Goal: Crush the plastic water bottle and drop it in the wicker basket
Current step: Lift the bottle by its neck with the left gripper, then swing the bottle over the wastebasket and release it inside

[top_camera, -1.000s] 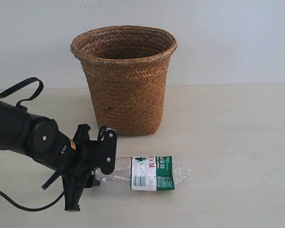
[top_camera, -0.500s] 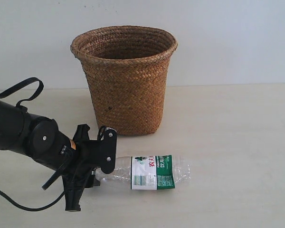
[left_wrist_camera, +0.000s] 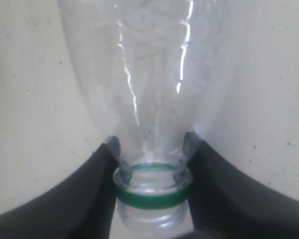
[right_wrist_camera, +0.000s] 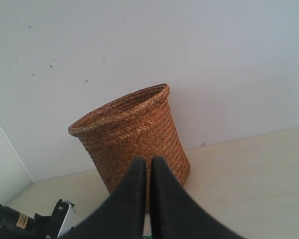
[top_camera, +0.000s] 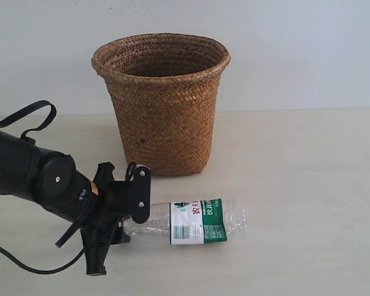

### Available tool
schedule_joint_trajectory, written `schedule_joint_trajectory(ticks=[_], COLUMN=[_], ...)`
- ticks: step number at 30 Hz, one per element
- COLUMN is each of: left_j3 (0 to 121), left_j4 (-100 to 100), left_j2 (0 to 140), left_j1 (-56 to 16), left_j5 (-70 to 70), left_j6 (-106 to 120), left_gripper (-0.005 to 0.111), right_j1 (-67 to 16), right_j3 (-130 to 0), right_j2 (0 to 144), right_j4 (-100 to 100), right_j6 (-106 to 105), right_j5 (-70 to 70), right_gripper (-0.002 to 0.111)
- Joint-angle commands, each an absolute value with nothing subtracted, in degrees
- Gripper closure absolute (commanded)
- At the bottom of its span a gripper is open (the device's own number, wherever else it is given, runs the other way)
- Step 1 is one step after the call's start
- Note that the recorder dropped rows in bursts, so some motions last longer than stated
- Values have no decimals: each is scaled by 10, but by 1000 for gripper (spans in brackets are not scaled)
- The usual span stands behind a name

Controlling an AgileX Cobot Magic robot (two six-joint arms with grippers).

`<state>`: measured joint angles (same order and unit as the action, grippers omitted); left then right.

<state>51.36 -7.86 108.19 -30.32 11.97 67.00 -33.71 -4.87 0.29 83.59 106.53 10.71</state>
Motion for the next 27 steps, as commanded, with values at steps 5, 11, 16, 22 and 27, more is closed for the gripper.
schedule_joint_trajectory(ticks=[5,11,16,22,27], left_j3=[516,542,554,554,554], left_j4=[-86,-72,-86,-150,-161], left_j2=[975,823,738,659,621], left_j1=[-314,-327,-327,-327,-326], left_j5=[146,216,371,437,437], left_j6=[650,624,595,583,577], left_gripper=[103,103,103,103,103], right_j1=[-338,-338,-338,-338,-338], right_j3=[-47,-47,-47,-47,-47], right_j2=[0,0,0,0,0], right_j4=[840,840,840,840,840], right_j6=[1061,1061,1061,1061,1061], right_j5=[107,107,107,108,108], right_gripper=[109,109,109,109,109])
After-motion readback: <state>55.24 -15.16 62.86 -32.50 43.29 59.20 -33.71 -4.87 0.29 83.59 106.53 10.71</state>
